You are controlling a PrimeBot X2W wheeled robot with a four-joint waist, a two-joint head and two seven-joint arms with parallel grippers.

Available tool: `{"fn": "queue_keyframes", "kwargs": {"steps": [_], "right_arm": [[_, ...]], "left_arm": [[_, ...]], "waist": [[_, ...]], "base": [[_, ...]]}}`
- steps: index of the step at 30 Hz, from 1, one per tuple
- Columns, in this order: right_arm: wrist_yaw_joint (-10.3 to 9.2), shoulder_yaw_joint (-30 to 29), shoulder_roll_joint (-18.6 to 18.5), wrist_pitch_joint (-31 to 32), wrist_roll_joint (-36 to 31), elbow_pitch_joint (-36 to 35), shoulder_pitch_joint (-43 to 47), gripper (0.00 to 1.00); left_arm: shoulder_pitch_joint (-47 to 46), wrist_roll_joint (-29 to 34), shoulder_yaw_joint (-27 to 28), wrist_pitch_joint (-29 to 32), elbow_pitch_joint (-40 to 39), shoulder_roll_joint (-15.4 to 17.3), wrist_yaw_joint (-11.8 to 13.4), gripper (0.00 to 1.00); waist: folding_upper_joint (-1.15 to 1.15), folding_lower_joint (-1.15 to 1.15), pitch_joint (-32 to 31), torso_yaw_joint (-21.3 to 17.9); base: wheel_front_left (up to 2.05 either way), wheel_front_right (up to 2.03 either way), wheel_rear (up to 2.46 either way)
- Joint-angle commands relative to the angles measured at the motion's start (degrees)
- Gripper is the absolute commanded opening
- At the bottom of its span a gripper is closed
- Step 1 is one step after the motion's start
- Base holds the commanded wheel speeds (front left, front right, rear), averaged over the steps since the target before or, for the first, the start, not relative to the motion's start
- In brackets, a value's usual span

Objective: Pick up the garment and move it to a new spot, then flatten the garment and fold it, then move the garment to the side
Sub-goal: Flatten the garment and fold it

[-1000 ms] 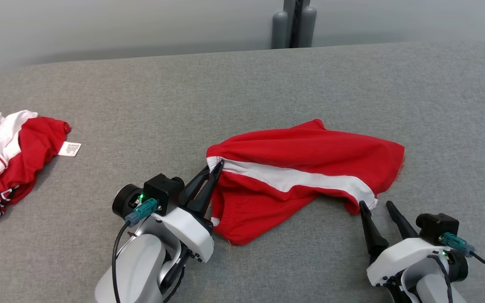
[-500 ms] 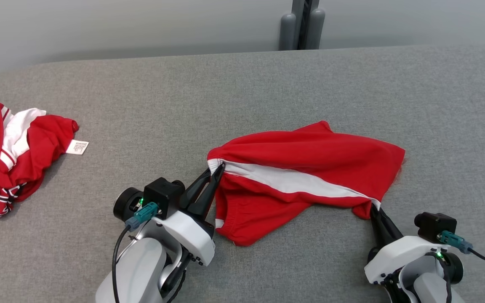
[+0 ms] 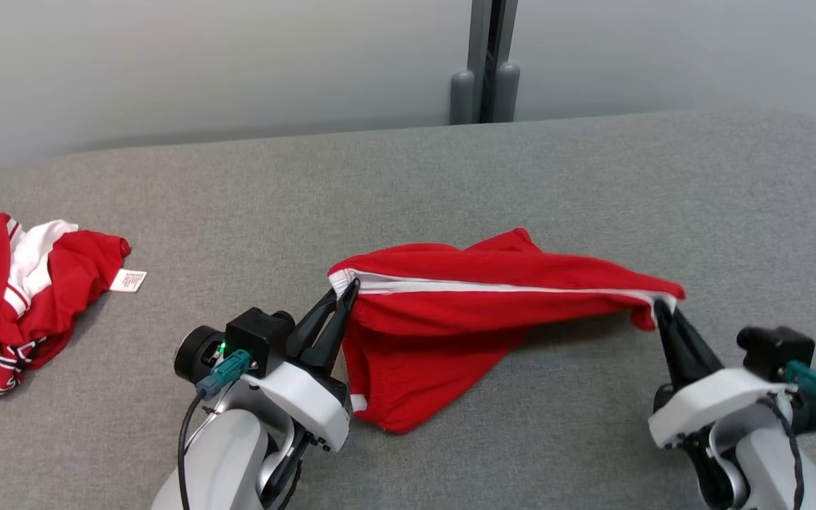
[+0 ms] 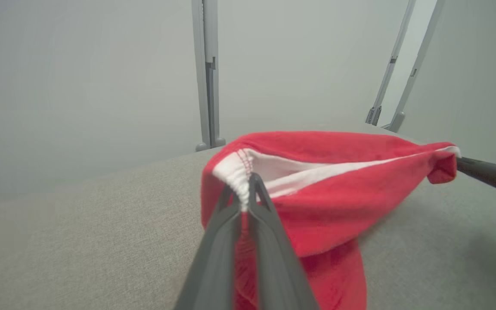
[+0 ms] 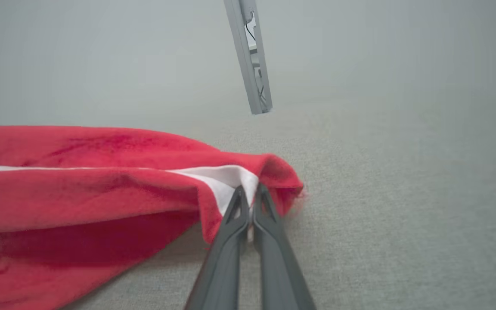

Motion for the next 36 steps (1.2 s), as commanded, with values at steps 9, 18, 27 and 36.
{"fn": "queue_keyframes", "kwargs": {"steps": [9, 18, 27, 36], "right_arm": [[0.01, 6.20, -5.97, 1.70, 4.11, -5.87, -10.72, 0.00], [0.01, 11.42, -10.64, 8.76, 12.90, -5.95, -23.31, 0.00], [0.01, 14.47, -11.44, 7.48, 16.65, -2.59, -29.79, 0.00], [0.00, 17.36, -11.55, 5.24, 18.83, -0.13, -31.17, 0.00]], "left_arm": [[-4.53, 0.02, -1.76, -0.09, -3.69, 2.93, -0.08, 0.00], [-16.48, -7.71, -6.13, 3.07, -3.22, 7.89, -0.08, 0.00], [-24.74, -13.49, -9.48, 4.32, -0.97, 12.61, -0.07, 0.00], [-26.14, -15.41, -10.93, 2.72, 2.20, 13.30, -0.07, 0.00]], "waist": [[0.00, 0.00, -5.54, -0.24], [0.00, 0.00, -7.97, 0.67], [0.00, 0.00, -8.76, 0.78], [0.00, 0.00, -7.51, 0.02]], "base": [[0.00, 0.00, 0.00], [0.00, 0.00, 0.00], [0.00, 0.00, 0.00], [0.00, 0.00, 0.00]]}}
